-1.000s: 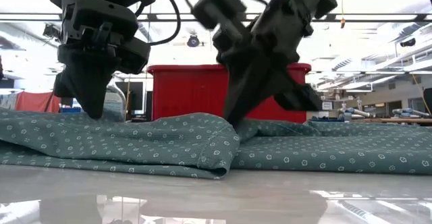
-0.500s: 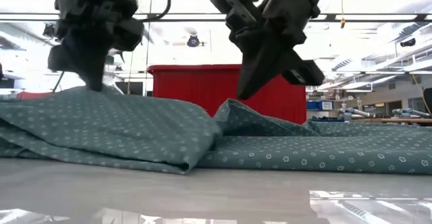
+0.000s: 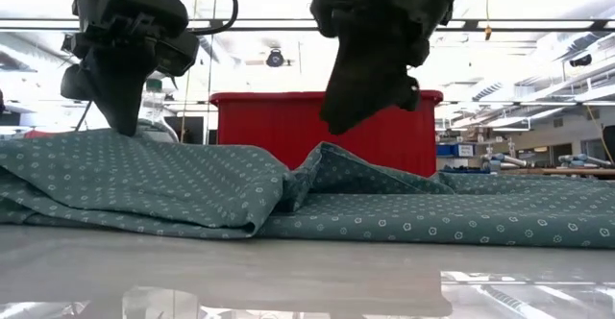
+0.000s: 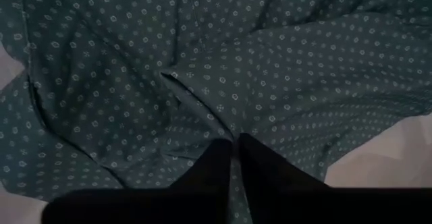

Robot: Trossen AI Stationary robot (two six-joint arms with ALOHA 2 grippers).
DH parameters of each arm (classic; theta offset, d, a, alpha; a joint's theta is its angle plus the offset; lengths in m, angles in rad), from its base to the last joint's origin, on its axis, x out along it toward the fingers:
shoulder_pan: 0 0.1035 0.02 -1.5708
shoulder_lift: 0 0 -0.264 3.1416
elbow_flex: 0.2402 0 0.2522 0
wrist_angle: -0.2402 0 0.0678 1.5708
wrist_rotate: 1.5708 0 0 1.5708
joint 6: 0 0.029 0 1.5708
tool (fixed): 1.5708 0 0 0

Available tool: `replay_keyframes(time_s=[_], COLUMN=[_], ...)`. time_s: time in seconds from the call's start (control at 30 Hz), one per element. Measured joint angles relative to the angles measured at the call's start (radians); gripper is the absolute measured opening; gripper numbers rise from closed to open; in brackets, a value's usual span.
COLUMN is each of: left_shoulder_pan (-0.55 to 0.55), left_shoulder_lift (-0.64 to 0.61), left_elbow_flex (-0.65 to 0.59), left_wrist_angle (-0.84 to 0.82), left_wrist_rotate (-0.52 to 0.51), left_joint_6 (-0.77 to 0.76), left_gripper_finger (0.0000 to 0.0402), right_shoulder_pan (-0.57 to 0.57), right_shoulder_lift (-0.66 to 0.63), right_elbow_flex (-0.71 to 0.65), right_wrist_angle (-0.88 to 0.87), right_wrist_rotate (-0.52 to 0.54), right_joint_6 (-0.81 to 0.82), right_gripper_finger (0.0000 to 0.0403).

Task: Fold laundry
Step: Fold the green shirt

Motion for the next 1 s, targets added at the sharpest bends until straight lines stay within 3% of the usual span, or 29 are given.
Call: replay_keyframes(time_s=[0.17,0.23,0.33,0.53,0.67,0.77,1.0], left_shoulder_pan=[0.0,0.0,0.0,-0.001,-0.001,-0.001,-0.001], left_shoulder_lift=[0.0,0.0,0.0,0.0,0.0,0.0,0.015], left_elbow_flex=[0.0,0.0,0.0,0.0,0.0,0.0,-0.018], left_wrist_angle=[0.0,0.001,0.006,0.014,0.012,0.011,-0.001], left_wrist_rotate=[0.0,0.0,0.0,0.0,0.0,0.0,-0.012], left_joint_6=[0.001,0.0,-0.008,-0.028,-0.027,-0.027,-0.042], left_gripper_finger=[0.005,0.005,0.005,0.005,0.005,0.005,0.003], right_shoulder_pan=[0.027,0.023,0.003,0.006,-0.008,-0.023,-0.069], right_shoulder_lift=[0.015,0.021,0.059,0.092,0.087,0.074,0.073], right_elbow_flex=[0.0,0.002,0.001,-0.001,-0.001,-0.001,0.0], right_wrist_angle=[0.036,0.039,0.06,0.063,0.06,0.057,-0.048], right_wrist_rotate=[0.039,0.046,-0.027,-0.015,0.008,-0.032,0.013], right_joint_6=[-0.211,-0.267,-0.341,-0.37,-0.373,-0.378,-0.354], right_gripper_finger=[0.0198,0.0204,0.0199,0.0152,0.0075,0.0014,0.0007])
